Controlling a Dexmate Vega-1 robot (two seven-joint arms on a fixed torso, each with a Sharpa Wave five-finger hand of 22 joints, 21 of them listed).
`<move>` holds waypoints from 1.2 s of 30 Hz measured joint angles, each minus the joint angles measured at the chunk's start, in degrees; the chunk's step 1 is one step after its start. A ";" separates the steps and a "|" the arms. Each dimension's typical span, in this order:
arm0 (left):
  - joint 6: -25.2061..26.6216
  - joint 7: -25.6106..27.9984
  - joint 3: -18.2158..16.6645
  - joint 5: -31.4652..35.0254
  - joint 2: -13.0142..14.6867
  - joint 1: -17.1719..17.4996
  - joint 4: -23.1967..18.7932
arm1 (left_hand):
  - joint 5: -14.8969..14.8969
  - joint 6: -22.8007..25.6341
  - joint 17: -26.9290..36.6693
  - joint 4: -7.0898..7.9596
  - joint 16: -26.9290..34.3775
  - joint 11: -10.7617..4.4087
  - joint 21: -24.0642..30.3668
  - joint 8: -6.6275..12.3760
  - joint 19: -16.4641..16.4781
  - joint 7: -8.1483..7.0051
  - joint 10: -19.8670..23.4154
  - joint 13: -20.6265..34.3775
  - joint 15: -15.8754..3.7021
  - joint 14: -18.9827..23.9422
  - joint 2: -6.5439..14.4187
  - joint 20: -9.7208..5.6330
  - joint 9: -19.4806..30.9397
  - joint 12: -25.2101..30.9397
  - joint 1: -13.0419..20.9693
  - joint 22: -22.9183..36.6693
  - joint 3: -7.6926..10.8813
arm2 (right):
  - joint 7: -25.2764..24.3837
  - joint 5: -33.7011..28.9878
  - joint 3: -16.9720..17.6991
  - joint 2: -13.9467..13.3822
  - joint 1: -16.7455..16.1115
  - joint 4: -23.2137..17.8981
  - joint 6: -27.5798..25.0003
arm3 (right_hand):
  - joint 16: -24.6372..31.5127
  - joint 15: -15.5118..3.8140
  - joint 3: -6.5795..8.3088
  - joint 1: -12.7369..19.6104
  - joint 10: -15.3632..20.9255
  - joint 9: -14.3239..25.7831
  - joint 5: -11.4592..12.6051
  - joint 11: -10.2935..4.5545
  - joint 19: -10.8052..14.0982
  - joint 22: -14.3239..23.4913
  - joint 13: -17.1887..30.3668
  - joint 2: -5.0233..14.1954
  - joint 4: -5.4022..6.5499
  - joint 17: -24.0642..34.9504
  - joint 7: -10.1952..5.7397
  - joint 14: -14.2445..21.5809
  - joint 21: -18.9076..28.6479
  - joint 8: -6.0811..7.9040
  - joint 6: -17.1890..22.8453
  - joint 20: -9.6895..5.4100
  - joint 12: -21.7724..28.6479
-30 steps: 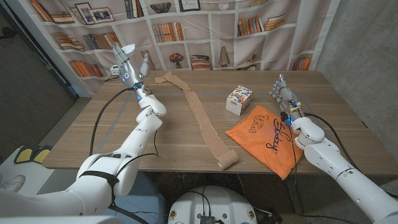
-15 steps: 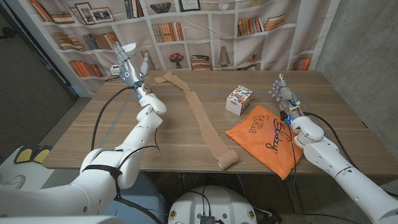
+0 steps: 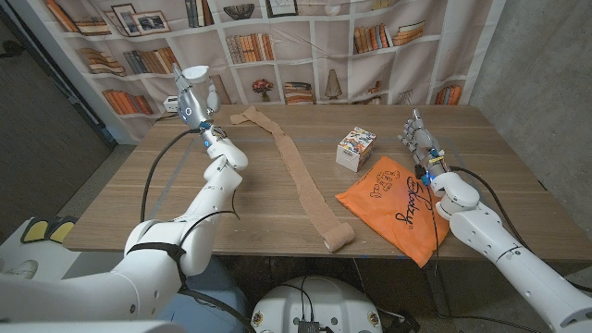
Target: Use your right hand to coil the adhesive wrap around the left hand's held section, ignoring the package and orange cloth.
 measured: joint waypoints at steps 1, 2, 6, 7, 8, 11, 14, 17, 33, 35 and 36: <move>-0.40 0.00 -0.55 0.20 -0.25 0.00 0.00 | 0.34 1.12 1.06 -0.04 1.38 -0.69 1.15 0.66 0.21 -0.41 0.69 1.38 -0.29 1.13 -0.45 -0.21 0.86 1.55 1.21 0.85 0.03 | 0.01 0.00 -0.01 0.00 0.00 0.00 -0.01 | 0.00 0.00 0.00 0.00 0.00 0.00 0.00 0.00 0.00 0.00 0.00 0.00 0.00 0.00 0.00 0.00 0.00 0.00 0.00 0.00 0.00; -0.61 0.01 -0.55 0.29 -0.25 0.00 0.00 | 0.74 2.18 2.45 -0.10 3.12 -1.30 2.44 1.45 0.41 -0.89 1.29 3.00 0.16 1.58 -0.75 -0.41 1.96 3.30 2.77 1.90 0.09 | 0.01 0.00 -0.01 0.00 0.00 0.00 -0.01 | 0.00 0.00 0.00 0.00 0.00 0.00 0.00 0.00 0.00 0.00 0.00 0.00 0.00 0.00 0.00 0.00 0.00 0.00 0.00 0.00 0.00; -2.16 0.05 -1.64 1.04 -0.78 -0.01 -0.01 | 1.92 5.34 9.01 -0.22 9.98 -2.63 8.64 5.33 1.00 -2.36 2.62 10.71 1.40 3.38 -3.58 -1.00 7.36 10.62 7.66 7.05 -1.81 | 0.06 0.01 -0.02 -0.05 0.00 -0.10 -0.03 | 0.00 0.00 0.00 0.00 0.01 0.00 0.00 -0.43 0.00 0.00 0.00 0.00 0.00 0.00 0.00 0.00 0.00 0.00 0.00 0.00 0.00; -2.33 0.05 -1.64 1.12 -0.78 -0.01 -0.01 | 2.20 6.24 10.88 -0.09 11.27 -2.62 10.25 6.53 1.00 -2.65 2.63 12.84 1.74 3.72 -3.67 -1.00 8.96 12.58 9.60 8.22 -2.67 | 0.06 0.01 -0.02 -0.06 0.00 -0.13 -0.03 | 0.00 0.00 0.00 0.00 0.01 0.00 0.00 -0.43 0.00 0.00 0.00 0.00 0.00 0.00 0.00 0.00 0.00 0.00 0.00 0.00 0.00; -2.63 0.06 -1.64 1.25 -0.78 -0.01 -0.01 | 2.52 7.18 12.60 -0.05 12.65 -2.19 11.78 7.86 1.00 -2.99 3.06 15.02 2.23 4.22 -4.57 -1.00 10.65 14.88 10.51 9.23 -3.40 | 0.06 0.01 -0.02 -0.10 0.00 -0.20 -0.03 | 0.00 0.00 0.00 0.00 0.01 0.00 0.00 -0.43 0.00 0.00 0.00 0.00 0.00 0.00 0.00 0.00 0.00 0.00 0.00 0.00 0.00; -3.41 0.06 -3.89 1.52 -1.87 -0.01 0.07 | 3.19 9.04 16.41 0.20 15.22 -1.99 16.14 11.96 0.98 -3.97 4.28 22.19 2.79 6.61 -6.41 -1.03 16.03 21.74 13.38 11.73 -5.47 | 0.10 0.14 -0.01 -0.19 -0.04 -0.36 -0.14 | 0.00 -0.06 0.00 0.00 0.01 0.00 0.00 -0.43 0.00 0.00 0.00 0.00 0.00 0.00 -0.02 0.06 0.00 0.00 0.02 0.00 0.00; -4.28 0.07 -4.43 1.56 -2.12 -0.02 0.21 | 4.22 9.98 20.01 0.49 17.07 -3.01 20.64 16.48 0.30 -4.40 6.51 26.49 2.75 8.31 -7.99 -1.70 22.11 27.71 14.97 13.96 -7.00 | 0.16 0.18 0.03 -0.26 -0.13 -0.43 -0.14 | 0.00 -0.21 0.14 0.00 0.01 0.00 0.00 -0.43 0.00 0.00 0.00 0.00 -0.14 0.00 -0.21 0.22 0.00 0.00 0.21 0.00 0.00; -5.34 0.08 -4.79 1.20 -2.31 -0.03 0.31 | 5.26 10.30 22.99 0.70 18.39 -2.60 24.59 20.50 0.13 -4.72 6.93 26.72 2.61 9.73 -8.68 -2.29 27.60 32.14 15.66 15.71 -8.16 | 0.20 0.20 0.13 -0.37 -0.23 -0.53 -0.14 | 0.00 -0.21 0.15 0.00 0.01 0.00 0.00 -0.43 0.00 0.00 0.00 0.00 -0.15 0.00 -0.21 0.22 0.00 0.00 0.21 0.00 0.00; -10.66 -0.03 2.68 -13.48 1.64 2.34 -2.83 | 12.05 15.58 36.19 0.27 23.03 -5.47 34.87 33.43 -5.15 -6.77 11.77 42.08 -1.98 15.97 -10.66 -1.66 44.16 36.57 21.95 17.65 -9.32 | 1.47 0.91 0.54 -0.84 -0.83 -0.79 0.31 | 0.00 -0.21 0.15 0.00 0.01 0.00 0.00 -0.42 0.00 0.00 0.00 0.00 -0.15 0.00 -0.21 0.22 0.00 0.00 0.21 0.00 0.00; -10.68 -0.05 3.20 -15.86 1.93 2.59 -3.30 | 12.05 16.19 37.00 0.26 23.02 -5.06 35.31 34.33 -5.31 -7.09 11.48 42.12 -2.13 15.84 -10.53 -1.50 44.17 36.68 22.59 17.45 -9.32 | 1.53 0.94 0.59 -0.93 -0.99 -0.85 0.32 | 0.00 -0.21 0.15 0.00 0.01 0.00 0.00 -0.42 0.00 0.00 0.00 0.00 -0.15 0.00 -0.21 0.21 0.00 0.00 0.21 0.00 0.00; -10.68 -0.04 4.45 -16.56 2.69 3.22 -4.47 | 12.26 16.66 37.46 0.28 23.02 -4.92 35.31 34.81 -5.66 -7.19 11.47 42.39 -2.13 15.84 -10.40 -1.42 44.17 36.75 23.28 17.19 -9.30 | 1.63 1.03 0.61 -0.94 -1.03 -0.86 0.37 | 0.00 -0.21 0.15 -0.08 0.01 0.00 0.00 -0.42 0.00 0.00 0.00 0.08 -0.15 0.00 -0.21 0.21 0.00 0.00 0.21 0.00 0.00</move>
